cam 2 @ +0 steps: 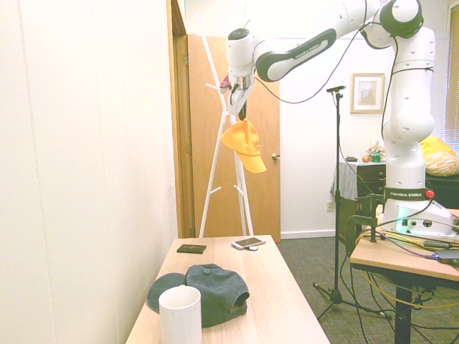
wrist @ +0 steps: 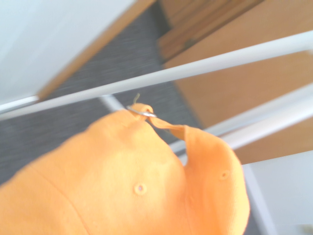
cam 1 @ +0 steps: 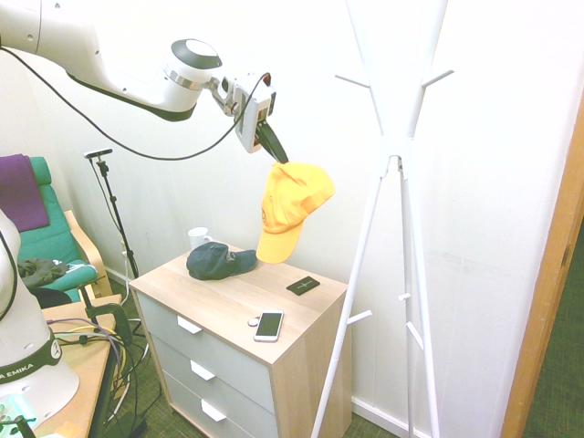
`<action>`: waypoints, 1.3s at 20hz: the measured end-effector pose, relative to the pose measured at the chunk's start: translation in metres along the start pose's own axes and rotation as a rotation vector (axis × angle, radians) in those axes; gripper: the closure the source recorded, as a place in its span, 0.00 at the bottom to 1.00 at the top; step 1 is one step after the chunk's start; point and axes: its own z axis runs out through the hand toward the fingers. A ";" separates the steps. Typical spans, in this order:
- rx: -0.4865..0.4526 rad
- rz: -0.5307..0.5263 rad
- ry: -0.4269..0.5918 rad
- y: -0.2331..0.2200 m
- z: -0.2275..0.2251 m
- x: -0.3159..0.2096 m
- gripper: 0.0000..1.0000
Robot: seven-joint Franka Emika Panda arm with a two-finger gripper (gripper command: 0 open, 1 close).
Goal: Hang the cap
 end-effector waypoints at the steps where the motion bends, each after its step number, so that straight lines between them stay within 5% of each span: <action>1: -0.011 -0.008 0.024 0.009 -0.006 0.010 1.00; 15: -0.048 0.006 0.216 0.076 -0.089 0.130 1.00; 26: -0.071 0.009 0.281 0.075 -0.128 0.151 1.00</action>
